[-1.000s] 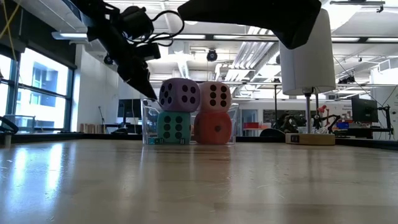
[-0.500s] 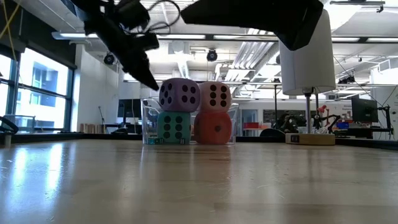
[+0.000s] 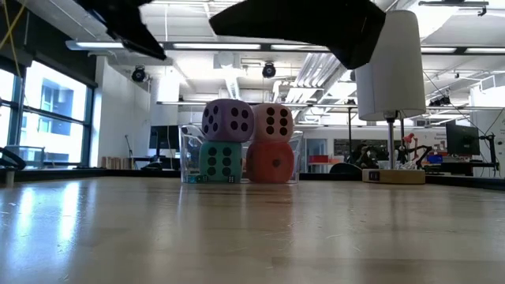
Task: Pick & Place Dice
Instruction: Return to Home Position
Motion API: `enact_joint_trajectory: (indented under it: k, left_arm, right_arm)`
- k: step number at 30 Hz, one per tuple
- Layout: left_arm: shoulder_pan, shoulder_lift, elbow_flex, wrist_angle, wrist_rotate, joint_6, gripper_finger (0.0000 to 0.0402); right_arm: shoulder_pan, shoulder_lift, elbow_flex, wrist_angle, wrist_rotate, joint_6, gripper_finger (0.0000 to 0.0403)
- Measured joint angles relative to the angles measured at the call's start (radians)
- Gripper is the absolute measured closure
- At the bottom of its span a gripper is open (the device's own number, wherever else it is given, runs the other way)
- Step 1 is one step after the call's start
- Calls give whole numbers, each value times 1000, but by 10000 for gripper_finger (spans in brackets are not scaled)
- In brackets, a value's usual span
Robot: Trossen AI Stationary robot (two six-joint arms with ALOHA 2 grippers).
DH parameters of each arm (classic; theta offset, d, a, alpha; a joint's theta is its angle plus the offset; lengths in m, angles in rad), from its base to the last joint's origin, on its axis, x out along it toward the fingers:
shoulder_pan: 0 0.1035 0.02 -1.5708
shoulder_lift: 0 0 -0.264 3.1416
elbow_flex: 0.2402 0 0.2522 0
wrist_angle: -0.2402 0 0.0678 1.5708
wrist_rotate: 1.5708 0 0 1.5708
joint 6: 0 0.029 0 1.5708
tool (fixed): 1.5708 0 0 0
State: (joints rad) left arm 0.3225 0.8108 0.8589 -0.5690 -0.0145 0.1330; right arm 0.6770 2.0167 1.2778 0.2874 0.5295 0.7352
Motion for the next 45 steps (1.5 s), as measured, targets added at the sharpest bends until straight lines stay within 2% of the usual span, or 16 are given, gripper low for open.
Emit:
enact_joint_trajectory:
  k: [2, 5, 10, 13, 17, 20, 24, 25, 28, 30, 34, 36, 40, 45]
  left_arm:
    - [-14, -49, 0, -44, -5, -1, 252]
    - [-30, -114, 0, -97, -10, -28, 277]
    - [-63, -183, 0, -139, -10, -88, 333]
    - [-79, -208, 0, -153, -10, -119, 370]
    - [-91, -260, 0, -167, 12, -130, 397]
    - [-92, -326, -16, -197, 30, -129, 399]
    - [-90, -445, -73, -194, 29, -148, 399]
    - [-90, -473, -90, -188, 27, -167, 399]
    - [-90, -548, -128, -154, 24, -296, 399]
    - [-90, -579, -138, -127, 23, -379, 399]
    - [-90, -620, -139, -126, 23, -437, 399]
    - [-90, -627, -140, -126, 22, -443, 399]
    - [-90, -626, -143, -130, 2, -537, 399]
    - [-90, -621, -143, -131, -3, -580, 399]
  right_arm:
    - [-6, 0, 0, 1, -45, 1, 37]
    - [-12, 0, 0, 1, -57, -6, 37]
    - [-65, -3, 0, 16, -80, -137, 38]
    - [-102, -37, 0, 13, -95, -190, 60]
    - [-136, -112, 0, -48, -88, -290, 141]
    - [-150, -192, 1, -170, -54, -352, 231]
    - [-165, -327, 1, -418, -38, -436, 369]
    - [-169, -363, 1, -470, -37, -455, 384]
    - [-201, -498, 0, -601, -52, -506, 394]
    - [-241, -606, 0, -673, -108, -528, 399]
    - [-325, -804, -2, -813, -223, -551, 399]
    - [-366, -899, -40, -826, -268, -582, 399]
    - [-432, -1095, -240, -682, -380, -656, 400]
    - [-470, -1296, -619, -299, -520, -668, 400]
